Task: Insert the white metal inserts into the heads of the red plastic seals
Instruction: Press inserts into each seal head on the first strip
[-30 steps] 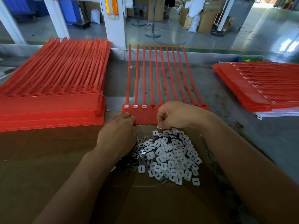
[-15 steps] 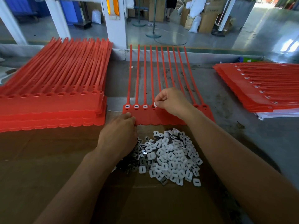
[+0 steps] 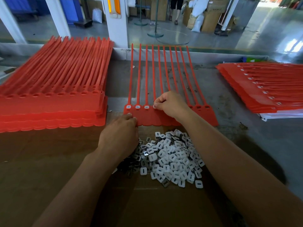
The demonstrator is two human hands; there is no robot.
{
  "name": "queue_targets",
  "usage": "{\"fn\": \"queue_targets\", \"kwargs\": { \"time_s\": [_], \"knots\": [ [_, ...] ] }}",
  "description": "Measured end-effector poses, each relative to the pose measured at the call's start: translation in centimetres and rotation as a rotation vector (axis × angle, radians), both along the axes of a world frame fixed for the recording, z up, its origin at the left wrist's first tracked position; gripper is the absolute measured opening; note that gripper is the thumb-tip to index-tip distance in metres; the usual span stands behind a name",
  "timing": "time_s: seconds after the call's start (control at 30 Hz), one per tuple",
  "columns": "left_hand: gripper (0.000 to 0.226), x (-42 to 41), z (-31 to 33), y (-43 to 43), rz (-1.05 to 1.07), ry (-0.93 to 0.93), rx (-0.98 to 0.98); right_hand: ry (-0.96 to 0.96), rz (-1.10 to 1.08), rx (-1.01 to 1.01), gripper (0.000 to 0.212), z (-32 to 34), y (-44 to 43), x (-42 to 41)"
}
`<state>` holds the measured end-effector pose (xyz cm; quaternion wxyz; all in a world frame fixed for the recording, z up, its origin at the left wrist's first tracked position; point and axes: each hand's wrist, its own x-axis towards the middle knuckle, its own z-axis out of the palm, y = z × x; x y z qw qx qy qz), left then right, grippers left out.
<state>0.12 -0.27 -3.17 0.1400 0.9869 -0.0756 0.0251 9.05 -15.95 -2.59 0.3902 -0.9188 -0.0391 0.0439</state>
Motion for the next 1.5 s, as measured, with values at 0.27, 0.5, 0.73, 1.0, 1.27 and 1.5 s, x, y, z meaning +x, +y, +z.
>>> {"fn": "queue_targets", "kwargs": {
  "time_s": [0.27,0.5,0.73,1.0,1.27,1.5],
  "knots": [
    [0.031,0.1,-0.2,0.0,0.012,-0.015,-0.018,0.035,-0.005,-0.053,0.014,0.1,0.2,0.3],
    [0.032,0.2,-0.4,0.1,0.011,-0.022,-0.022,0.009,-0.009,-0.094,0.024,-0.1,0.1,0.2],
    [0.033,0.1,-0.3,0.1,0.005,-0.021,-0.024,0.019,-0.004,-0.114,0.022,0.0,0.3,-0.1],
    [0.035,-0.1,-0.3,0.3,0.000,-0.002,-0.023,0.038,0.027,-0.126,0.012,0.2,0.2,0.0],
    [0.033,0.0,-0.4,0.2,0.005,-0.022,-0.031,-0.001,-0.031,-0.038,0.018,0.0,0.4,0.4],
    [0.036,0.0,-0.3,0.2,-0.003,-0.029,-0.037,0.095,-0.037,-0.135,0.010,1.1,0.9,1.4]
  ]
}}
